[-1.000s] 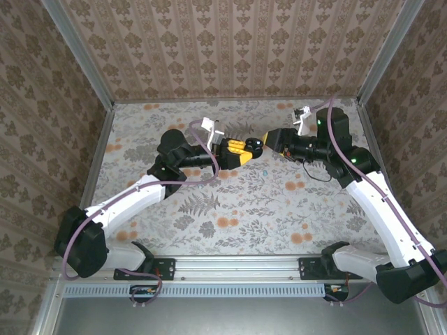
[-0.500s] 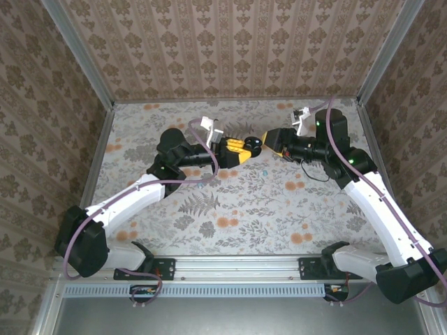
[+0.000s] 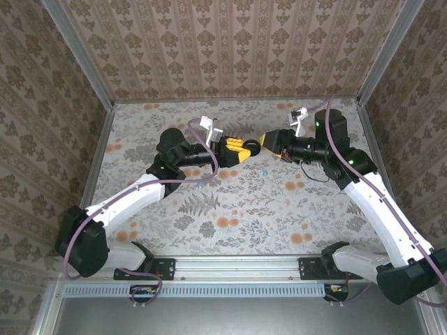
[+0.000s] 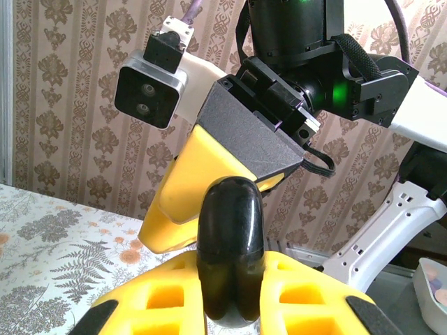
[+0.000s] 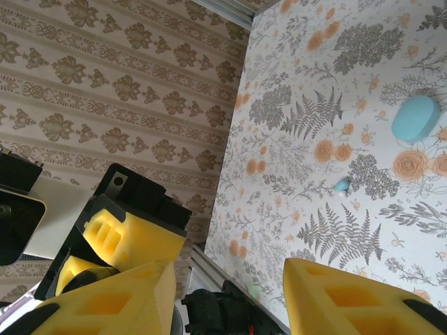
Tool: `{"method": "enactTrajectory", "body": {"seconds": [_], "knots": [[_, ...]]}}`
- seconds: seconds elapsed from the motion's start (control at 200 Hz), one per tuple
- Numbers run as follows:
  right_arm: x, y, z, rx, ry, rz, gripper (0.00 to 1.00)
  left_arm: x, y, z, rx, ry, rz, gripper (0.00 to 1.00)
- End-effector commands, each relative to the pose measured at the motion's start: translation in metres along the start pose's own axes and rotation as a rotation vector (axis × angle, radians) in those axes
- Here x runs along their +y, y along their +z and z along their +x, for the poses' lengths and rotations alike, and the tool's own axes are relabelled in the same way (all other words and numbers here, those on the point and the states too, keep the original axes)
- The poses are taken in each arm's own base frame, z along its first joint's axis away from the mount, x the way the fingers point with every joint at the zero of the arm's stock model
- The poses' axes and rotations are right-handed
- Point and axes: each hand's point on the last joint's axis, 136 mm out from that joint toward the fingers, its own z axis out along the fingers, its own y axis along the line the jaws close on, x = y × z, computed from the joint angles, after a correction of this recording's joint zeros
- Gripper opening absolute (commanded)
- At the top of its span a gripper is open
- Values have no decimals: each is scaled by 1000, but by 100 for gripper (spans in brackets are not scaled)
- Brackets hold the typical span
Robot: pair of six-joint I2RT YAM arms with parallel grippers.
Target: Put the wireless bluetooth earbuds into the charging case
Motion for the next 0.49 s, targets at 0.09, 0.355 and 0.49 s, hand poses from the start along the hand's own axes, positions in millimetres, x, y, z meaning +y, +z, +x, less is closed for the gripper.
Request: {"method": "enactTrajectory", "body": {"seconds": [0.09, 0.355, 0.49], "knots": [[11, -2, 28, 91, -52, -30, 47, 9, -4, -1, -16, 5, -73, 0], [-23, -9, 17, 0, 3, 128, 48, 44, -58, 7, -26, -55, -310, 0], [-38, -7, 17, 2, 21, 199, 48, 81, -112, 36, 39, -183, -554, 0]]}}
